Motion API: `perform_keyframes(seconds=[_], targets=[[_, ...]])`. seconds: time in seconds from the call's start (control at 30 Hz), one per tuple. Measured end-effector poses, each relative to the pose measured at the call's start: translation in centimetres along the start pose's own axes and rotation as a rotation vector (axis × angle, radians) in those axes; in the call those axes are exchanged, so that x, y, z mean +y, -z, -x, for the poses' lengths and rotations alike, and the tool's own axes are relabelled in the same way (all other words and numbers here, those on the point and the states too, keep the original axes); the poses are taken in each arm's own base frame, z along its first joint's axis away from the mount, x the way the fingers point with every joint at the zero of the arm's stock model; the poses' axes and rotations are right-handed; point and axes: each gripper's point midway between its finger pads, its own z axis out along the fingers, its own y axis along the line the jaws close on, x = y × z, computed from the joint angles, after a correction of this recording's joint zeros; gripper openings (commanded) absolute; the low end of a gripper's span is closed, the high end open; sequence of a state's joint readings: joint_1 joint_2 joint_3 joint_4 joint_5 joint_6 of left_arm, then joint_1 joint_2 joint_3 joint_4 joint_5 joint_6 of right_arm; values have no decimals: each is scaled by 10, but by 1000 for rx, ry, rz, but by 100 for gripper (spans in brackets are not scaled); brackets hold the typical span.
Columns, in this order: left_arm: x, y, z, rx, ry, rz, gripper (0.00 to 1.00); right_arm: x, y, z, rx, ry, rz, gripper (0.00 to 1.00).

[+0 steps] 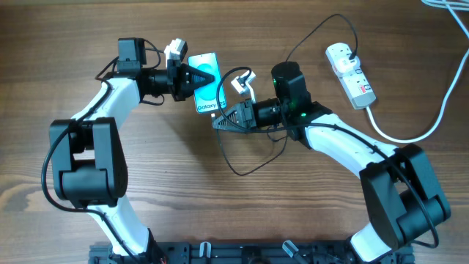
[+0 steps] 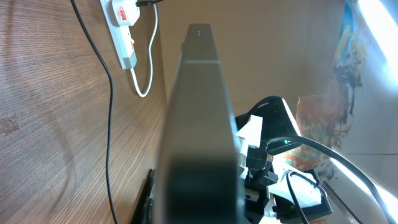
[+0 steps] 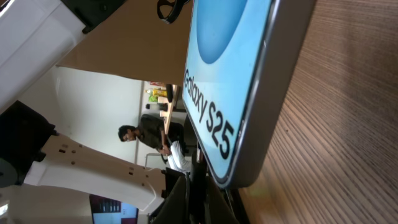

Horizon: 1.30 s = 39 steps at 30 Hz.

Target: Plug charger to phone and switch on socket

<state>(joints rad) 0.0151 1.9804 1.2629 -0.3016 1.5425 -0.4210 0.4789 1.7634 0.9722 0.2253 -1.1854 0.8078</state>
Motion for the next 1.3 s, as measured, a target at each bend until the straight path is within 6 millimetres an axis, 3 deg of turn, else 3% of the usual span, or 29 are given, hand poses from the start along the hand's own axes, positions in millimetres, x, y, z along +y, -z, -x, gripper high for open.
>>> perform_keyframes(seconds=[1.3], targets=[[0, 0, 1, -2, -4, 3, 4, -1, 0, 9, -42, -21, -16, 4]])
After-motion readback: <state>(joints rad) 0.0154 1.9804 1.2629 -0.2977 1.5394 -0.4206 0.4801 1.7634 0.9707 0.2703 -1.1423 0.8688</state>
